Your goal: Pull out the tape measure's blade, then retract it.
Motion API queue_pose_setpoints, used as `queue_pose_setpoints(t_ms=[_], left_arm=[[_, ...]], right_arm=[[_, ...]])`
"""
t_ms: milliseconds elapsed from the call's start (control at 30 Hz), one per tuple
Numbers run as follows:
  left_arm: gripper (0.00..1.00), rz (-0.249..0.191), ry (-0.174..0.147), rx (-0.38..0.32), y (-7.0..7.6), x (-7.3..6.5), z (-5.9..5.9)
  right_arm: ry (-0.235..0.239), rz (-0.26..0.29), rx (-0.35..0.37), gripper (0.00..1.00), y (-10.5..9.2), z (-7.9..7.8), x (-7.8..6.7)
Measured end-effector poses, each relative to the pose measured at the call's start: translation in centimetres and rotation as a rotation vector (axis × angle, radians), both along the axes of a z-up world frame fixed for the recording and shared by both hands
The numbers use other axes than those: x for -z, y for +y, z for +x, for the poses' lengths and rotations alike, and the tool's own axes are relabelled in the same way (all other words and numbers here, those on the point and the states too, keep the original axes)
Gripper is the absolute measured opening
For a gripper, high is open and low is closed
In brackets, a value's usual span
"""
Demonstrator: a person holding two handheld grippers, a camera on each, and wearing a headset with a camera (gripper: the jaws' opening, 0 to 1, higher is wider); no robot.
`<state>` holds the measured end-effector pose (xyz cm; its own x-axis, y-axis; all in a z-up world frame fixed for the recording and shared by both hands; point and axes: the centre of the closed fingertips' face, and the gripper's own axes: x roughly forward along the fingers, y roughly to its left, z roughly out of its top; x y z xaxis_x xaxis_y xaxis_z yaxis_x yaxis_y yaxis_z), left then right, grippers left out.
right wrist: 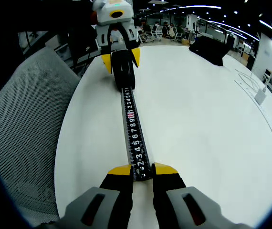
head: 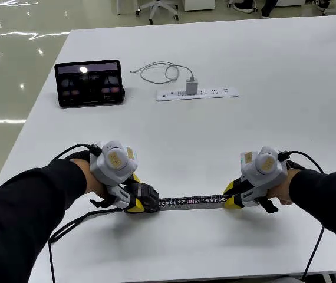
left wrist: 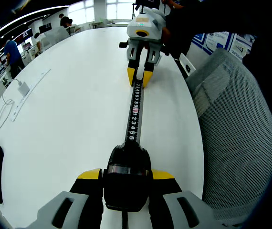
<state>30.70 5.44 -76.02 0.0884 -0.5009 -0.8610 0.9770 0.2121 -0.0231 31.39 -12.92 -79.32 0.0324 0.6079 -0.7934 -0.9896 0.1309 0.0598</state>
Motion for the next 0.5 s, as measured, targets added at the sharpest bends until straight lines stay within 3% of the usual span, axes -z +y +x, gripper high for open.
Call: queue_pose_setpoints(t_ms=[500], left_arm=[[0.33,-0.003,-0.001,-0.003,-0.01,-0.04,-0.07]], right_arm=[[-0.003,-0.005,0.004,0.10,-0.67,-0.03,0.04]])
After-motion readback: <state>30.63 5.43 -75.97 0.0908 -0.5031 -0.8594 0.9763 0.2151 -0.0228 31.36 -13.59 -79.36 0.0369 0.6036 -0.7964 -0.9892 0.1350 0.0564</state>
